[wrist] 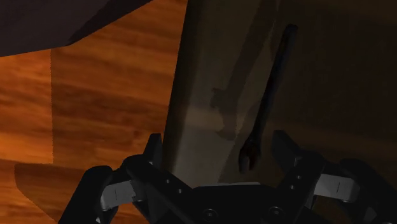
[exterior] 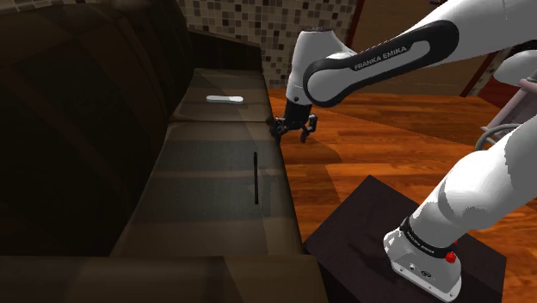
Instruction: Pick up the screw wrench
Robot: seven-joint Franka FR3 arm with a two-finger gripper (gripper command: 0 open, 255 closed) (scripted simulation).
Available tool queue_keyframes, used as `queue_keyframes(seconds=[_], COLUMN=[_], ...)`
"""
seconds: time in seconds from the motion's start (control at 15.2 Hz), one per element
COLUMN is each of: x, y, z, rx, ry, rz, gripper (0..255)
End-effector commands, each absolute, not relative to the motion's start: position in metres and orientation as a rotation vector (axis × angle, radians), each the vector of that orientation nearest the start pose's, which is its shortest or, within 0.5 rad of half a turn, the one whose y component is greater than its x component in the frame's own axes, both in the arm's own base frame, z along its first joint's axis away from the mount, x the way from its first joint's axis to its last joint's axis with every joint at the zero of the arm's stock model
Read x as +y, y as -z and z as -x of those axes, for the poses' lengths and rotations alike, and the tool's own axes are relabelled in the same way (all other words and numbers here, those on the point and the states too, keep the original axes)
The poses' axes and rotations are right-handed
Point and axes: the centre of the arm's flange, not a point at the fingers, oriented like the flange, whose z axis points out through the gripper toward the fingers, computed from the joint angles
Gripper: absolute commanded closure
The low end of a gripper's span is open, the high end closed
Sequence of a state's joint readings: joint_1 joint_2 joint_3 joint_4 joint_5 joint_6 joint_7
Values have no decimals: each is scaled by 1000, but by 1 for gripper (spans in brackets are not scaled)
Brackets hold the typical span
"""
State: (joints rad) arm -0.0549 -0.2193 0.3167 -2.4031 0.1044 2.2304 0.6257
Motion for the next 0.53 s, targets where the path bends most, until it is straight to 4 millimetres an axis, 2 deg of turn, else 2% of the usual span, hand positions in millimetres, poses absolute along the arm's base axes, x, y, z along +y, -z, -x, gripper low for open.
queue_keyframes(seconds=[0.0, 0.46], x=[138, 164], y=[-377, -307], z=[-463, -521], rx=[726, 921], ry=[36, 7], rz=[3027, 2988], gripper=[0, 0])
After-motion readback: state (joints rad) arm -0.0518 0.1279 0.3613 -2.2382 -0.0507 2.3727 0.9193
